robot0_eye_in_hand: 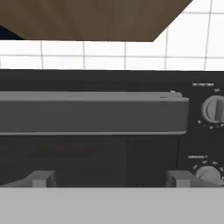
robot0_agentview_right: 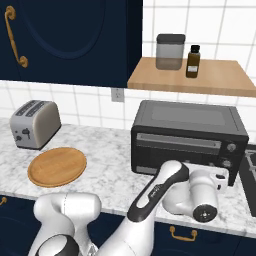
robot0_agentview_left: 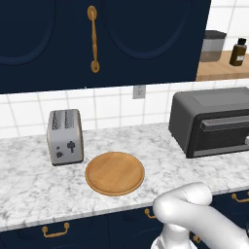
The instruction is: Pick up the kebab skewer and baguette bread, and place them inside the toaster oven. Close the toaster oven door and start by setting the timer.
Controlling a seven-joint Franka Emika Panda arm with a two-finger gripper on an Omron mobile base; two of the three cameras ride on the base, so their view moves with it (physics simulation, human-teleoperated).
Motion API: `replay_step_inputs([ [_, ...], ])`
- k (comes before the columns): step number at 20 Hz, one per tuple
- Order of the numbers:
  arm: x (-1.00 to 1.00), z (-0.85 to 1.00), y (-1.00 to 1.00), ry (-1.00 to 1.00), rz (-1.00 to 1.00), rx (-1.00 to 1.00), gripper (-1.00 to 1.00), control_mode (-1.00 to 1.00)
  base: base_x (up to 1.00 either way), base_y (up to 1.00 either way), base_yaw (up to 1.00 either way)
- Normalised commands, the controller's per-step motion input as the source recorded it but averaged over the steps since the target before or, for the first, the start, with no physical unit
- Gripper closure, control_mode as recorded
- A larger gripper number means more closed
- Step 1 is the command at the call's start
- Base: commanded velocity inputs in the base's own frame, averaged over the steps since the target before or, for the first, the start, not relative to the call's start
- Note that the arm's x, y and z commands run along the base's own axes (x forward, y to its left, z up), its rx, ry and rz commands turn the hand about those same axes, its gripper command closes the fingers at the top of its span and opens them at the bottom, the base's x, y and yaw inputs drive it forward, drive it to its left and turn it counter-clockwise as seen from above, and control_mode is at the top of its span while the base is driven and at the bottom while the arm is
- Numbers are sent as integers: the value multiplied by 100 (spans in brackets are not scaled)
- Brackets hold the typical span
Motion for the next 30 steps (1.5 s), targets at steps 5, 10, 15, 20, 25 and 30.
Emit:
replay_step_inputs([
  [5, -60, 0, -61, 0, 0, 0, -100, -100, 0, 0, 0],
  [10, -71, -1, -62, 0, 0, 0, -100, -100, 0, 0, 0],
  [15, -29, -10, -23, 0, 0, 0, -100, -100, 0, 0, 0],
  [20, 3, -15, 0, 0, 0, 0, -100, -100, 0, 0, 0],
  [25, 21, -16, -1, 0, 0, 0, -100, -100, 0, 0, 0],
  [30, 20, -36, -6, 0, 0, 0, -100, -100, 0, 0, 0],
])
